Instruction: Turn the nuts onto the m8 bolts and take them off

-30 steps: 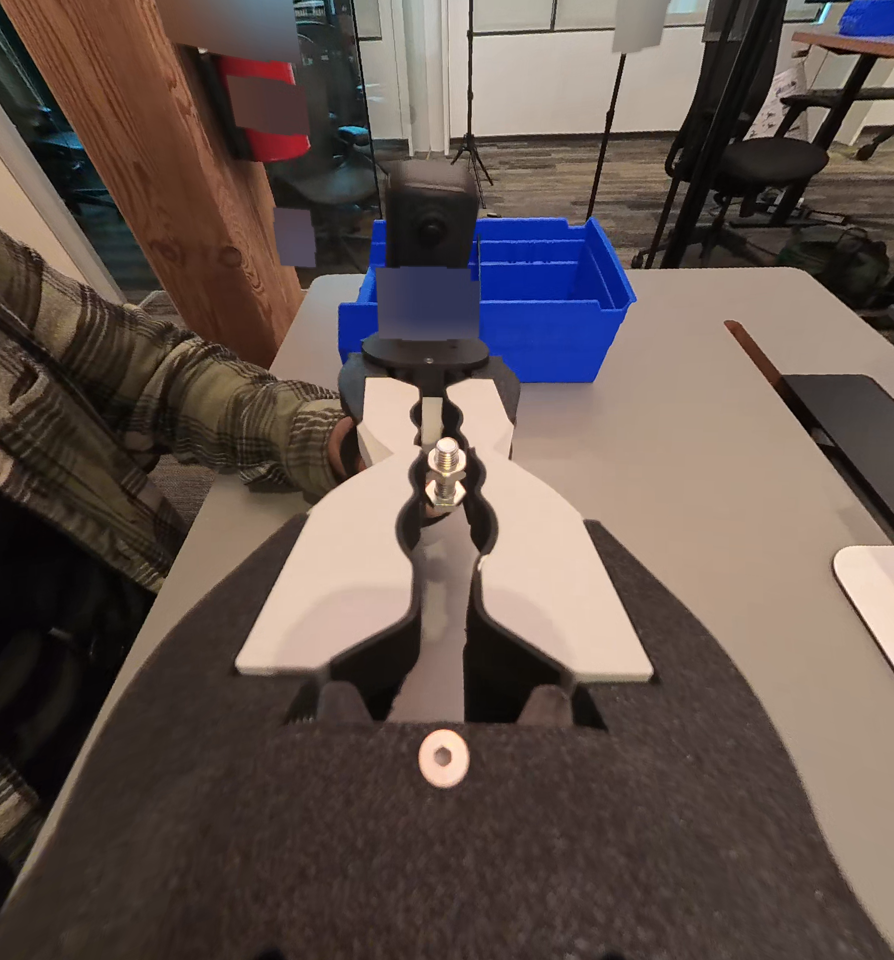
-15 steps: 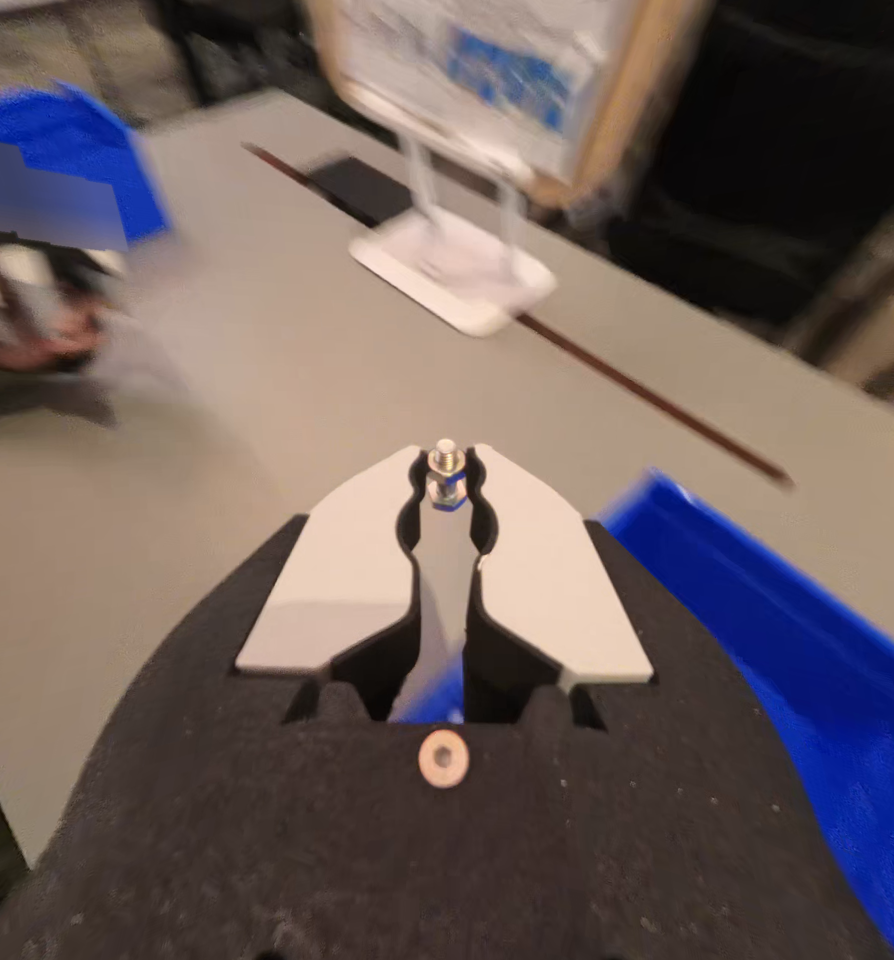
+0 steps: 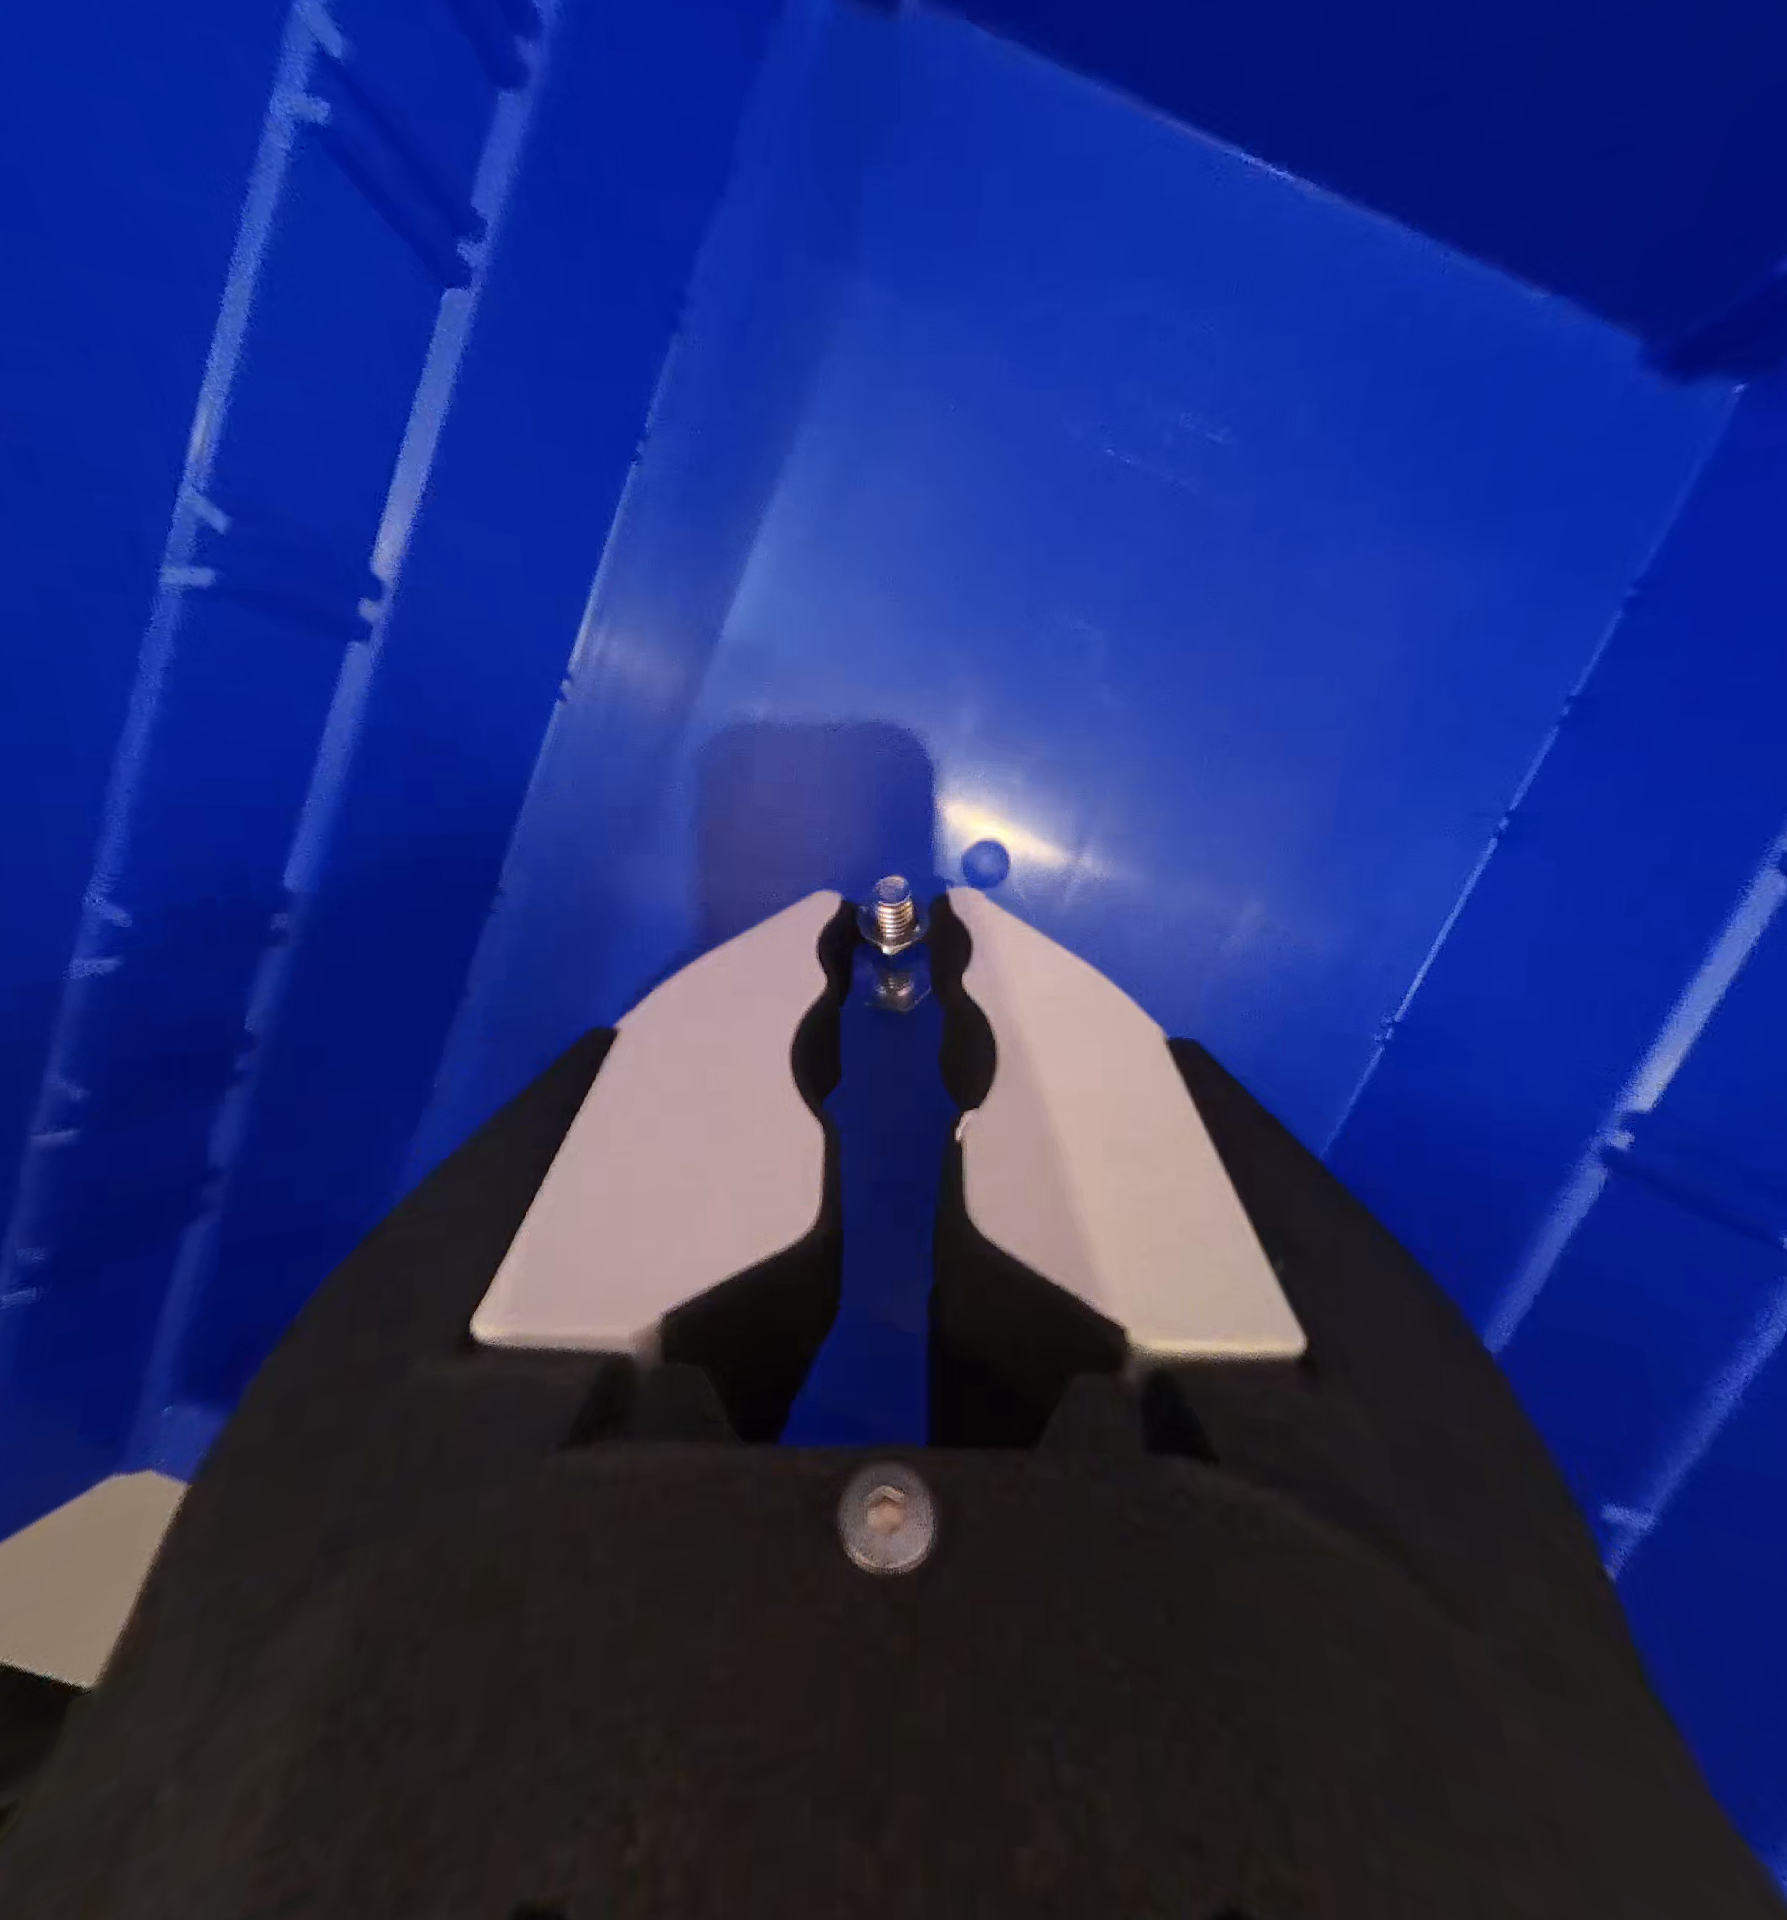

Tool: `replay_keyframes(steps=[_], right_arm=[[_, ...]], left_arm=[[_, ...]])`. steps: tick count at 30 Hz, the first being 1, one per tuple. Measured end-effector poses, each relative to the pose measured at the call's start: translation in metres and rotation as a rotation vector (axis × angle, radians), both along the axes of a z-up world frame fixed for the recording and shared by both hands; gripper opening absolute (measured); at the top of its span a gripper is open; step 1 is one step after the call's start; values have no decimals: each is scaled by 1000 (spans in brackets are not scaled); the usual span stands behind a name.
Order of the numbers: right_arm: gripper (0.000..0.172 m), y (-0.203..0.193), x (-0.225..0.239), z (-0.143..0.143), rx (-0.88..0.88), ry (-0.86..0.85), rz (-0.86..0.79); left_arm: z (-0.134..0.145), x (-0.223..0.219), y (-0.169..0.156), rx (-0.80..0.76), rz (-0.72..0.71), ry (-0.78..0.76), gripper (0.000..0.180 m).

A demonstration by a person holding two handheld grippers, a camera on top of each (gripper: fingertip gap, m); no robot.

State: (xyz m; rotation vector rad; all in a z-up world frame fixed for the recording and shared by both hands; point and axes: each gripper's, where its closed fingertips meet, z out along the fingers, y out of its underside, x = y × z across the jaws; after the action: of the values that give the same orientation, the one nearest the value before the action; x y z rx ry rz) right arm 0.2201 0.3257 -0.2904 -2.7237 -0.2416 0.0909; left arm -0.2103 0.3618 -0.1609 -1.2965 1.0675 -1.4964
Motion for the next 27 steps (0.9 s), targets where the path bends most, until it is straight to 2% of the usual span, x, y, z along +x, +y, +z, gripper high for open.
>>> replay_keyframes(steps=[1,3,7,9,12,15,18,20,23,27], right_arm=[[15,1,0,-1,2,9,-4],[15,3,-3,0,22,32,2],[37,7,-3,13,111,36,6],[39,9,-4,28,183,52,-2],[49,8,-6,63,315,73,-33],[57,2,-22,116,507,81,-29],[73,-15,-51,161,647,56,-8],[72,-27,-79,181,729,66,29],[67,-43,-126,187,765,125,97],[70,-52,-182,169,741,232,183]], left_arm=[[0,-1,0,-1,0,-1,47],[0,-1,2,-4,4,-2,47],[0,-2,3,-6,7,-3,48],[1,-2,3,-5,7,-4,48],[1,-3,3,-3,10,-1,48],[2,-4,4,2,17,7,48],[5,-6,7,20,40,18,48],[9,-10,11,24,69,25,47],[17,-18,19,2,123,31,47],[29,-40,20,-21,211,35,44]])
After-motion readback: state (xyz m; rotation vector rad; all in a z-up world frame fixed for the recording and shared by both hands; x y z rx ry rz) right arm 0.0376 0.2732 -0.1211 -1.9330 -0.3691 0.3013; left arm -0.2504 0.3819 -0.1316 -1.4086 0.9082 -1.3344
